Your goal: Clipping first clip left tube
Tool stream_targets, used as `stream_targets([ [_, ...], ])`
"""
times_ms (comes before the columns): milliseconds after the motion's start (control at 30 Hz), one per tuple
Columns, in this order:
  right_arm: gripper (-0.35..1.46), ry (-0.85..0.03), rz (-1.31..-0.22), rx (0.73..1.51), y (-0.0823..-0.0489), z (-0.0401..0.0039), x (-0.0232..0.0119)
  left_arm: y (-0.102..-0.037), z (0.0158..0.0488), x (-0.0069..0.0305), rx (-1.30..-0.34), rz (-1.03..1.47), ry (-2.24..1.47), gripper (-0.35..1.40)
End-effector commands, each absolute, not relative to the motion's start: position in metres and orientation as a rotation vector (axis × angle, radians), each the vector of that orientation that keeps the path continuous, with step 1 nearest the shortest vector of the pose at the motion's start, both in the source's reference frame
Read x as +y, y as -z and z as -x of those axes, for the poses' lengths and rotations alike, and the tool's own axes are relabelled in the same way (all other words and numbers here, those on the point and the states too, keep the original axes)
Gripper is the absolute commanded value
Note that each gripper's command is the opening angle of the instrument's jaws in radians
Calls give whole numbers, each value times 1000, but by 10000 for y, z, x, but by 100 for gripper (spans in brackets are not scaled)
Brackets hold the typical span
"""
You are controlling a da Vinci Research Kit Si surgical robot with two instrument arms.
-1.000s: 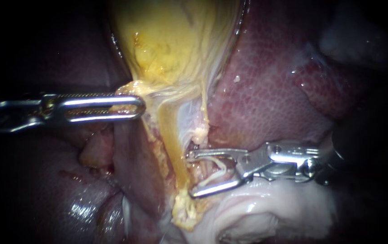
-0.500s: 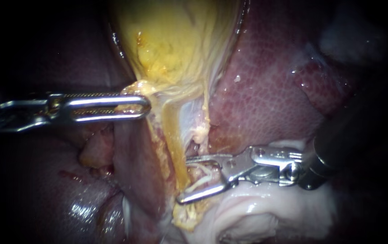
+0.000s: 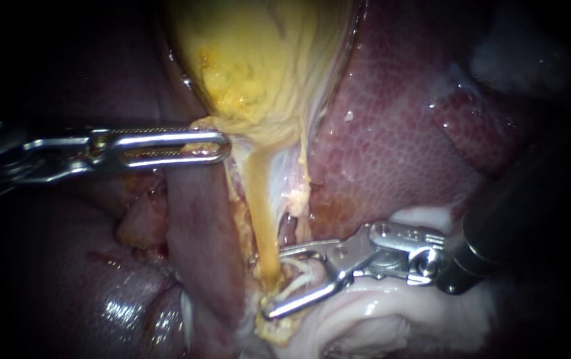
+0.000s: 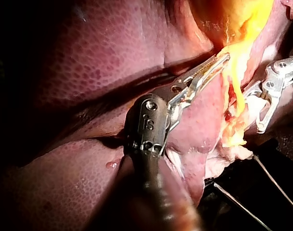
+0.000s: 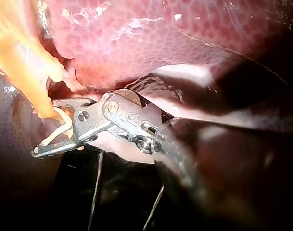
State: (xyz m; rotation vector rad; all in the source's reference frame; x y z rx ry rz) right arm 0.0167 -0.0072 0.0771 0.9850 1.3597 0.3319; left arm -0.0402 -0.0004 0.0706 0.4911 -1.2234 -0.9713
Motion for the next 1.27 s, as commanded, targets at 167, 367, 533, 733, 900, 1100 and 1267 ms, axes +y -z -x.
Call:
stream_targets([
  [167,56,-328,-996,1355,-778,-177,-77,-703,410,-6,-1224,-496,968,-35],
  [367,52,-303,-1010,1357,-782,-181,-82,-702,410,-6,-1223,-496,968,-35],
  [533,11,-272,-1011,1307,-785,-174,-82,-700,411,-6,-1223,-496,969,-35],
  [733,-35,-245,-1009,1255,-793,-167,-81,-698,410,-6,-1223,-497,969,-35],
  [900,-35,-249,-1013,1253,-793,-168,-82,-698,409,-7,-1223,-497,968,-35],
  [1100,-35,-253,-1017,1250,-793,-167,-82,-697,409,-7,-1223,-497,968,-35],
  [1267,-35,-258,-1020,1248,-794,-167,-82,-696,409,-8,-1223,-497,969,-35],
])
